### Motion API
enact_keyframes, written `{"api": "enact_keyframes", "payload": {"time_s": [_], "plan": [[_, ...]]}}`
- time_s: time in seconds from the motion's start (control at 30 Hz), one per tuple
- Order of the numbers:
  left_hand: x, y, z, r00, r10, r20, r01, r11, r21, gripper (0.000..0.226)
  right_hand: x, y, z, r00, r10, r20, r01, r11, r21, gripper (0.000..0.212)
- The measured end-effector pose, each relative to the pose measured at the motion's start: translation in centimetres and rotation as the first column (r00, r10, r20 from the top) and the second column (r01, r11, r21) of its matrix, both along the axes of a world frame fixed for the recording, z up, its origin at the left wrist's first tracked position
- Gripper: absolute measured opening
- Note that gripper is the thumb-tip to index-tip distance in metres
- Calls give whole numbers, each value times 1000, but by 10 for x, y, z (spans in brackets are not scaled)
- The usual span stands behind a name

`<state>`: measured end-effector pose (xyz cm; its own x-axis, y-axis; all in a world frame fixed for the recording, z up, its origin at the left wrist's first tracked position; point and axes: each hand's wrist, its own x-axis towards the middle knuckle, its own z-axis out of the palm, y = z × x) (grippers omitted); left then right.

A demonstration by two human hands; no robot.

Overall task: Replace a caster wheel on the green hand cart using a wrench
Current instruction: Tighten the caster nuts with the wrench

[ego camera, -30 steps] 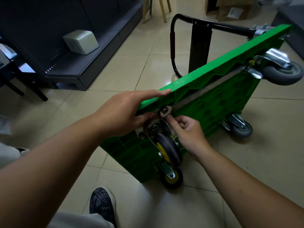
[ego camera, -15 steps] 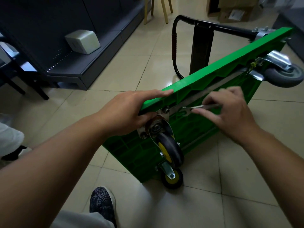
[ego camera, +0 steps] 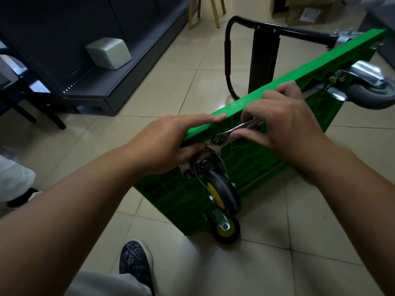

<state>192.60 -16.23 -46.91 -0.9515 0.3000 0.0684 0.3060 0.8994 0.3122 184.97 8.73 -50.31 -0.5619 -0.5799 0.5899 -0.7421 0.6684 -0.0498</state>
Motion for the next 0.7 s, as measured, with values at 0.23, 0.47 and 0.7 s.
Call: {"api": "enact_keyframes", "payload": {"time_s": [0.23,0.47,0.7], "plan": [[0,-1,-1,1000,12,2,-12,1000,-5,75,0,-2,-6,990,56,-129,-54,998,15,38],[-1,-2,-1,1000,6,-10,-6,1000,-11,75,4,-12,-45,951,-126,281,199,948,-248,45],[0,-1,0,1000,13,-14,-13,999,-30,76,48,-64,-100,384,530,756,606,473,-640,50]]}}
